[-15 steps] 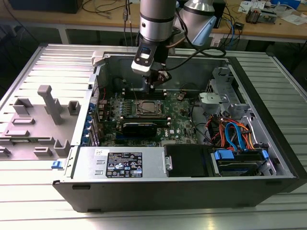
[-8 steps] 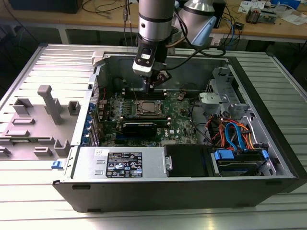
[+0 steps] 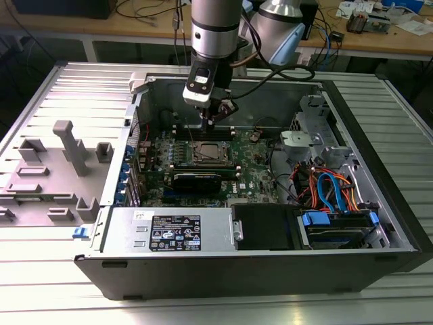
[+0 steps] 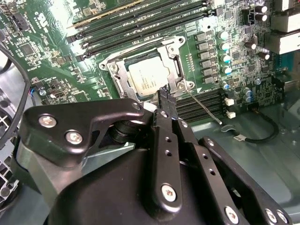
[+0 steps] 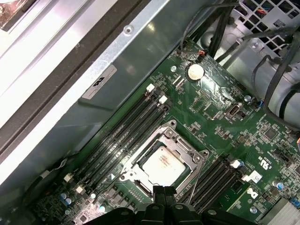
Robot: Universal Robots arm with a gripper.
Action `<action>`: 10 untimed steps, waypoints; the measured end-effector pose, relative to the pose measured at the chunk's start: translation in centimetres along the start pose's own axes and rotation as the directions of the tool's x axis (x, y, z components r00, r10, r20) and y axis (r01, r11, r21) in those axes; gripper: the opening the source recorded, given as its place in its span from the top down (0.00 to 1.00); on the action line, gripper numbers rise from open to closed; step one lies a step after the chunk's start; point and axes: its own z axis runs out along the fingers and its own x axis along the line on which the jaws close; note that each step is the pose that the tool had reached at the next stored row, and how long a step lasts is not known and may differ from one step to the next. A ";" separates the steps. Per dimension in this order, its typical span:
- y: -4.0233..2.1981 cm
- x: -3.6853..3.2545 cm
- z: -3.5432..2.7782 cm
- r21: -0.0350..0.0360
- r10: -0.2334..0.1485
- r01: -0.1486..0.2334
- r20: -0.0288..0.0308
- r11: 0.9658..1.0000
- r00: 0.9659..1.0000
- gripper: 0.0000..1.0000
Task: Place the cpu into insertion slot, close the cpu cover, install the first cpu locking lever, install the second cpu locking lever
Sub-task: 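Install the first cpu locking lever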
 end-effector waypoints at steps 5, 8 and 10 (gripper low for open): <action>0.00 0.00 0.00 0.000 -0.040 0.040 0.000 0.999 0.999 0.89; 0.00 0.00 0.00 0.001 -0.114 0.114 0.001 0.993 0.993 0.89; 0.00 0.00 0.00 0.001 -0.151 0.151 0.001 0.989 0.989 0.89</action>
